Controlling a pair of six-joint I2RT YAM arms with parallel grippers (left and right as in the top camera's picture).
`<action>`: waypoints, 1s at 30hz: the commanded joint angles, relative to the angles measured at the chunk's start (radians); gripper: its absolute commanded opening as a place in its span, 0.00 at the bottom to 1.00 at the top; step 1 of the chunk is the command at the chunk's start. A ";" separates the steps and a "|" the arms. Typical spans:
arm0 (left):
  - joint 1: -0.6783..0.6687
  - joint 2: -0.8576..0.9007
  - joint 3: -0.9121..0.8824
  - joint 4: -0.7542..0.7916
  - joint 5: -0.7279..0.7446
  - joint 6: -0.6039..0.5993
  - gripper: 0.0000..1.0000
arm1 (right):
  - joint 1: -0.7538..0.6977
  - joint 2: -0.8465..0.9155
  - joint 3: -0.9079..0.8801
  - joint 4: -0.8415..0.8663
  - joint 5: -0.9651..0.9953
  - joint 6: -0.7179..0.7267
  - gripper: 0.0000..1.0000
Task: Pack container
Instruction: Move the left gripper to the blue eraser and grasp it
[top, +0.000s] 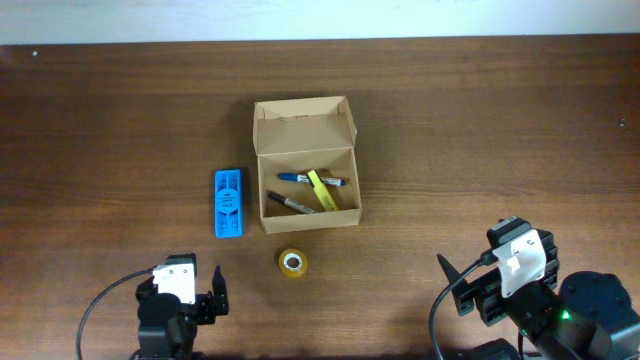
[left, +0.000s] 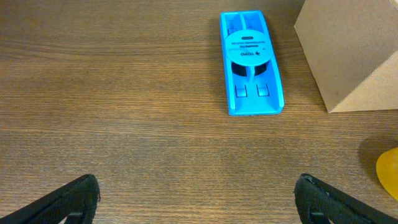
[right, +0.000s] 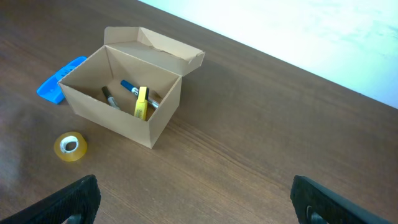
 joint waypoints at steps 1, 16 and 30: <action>0.007 -0.004 -0.007 0.002 -0.007 0.016 0.99 | -0.008 -0.004 -0.009 0.003 -0.005 0.012 0.99; 0.006 0.330 0.380 0.014 0.175 0.015 1.00 | -0.008 -0.004 -0.009 0.003 -0.005 0.012 0.99; 0.006 1.181 1.033 -0.201 0.210 0.011 1.00 | -0.008 -0.004 -0.009 0.003 -0.005 0.012 0.99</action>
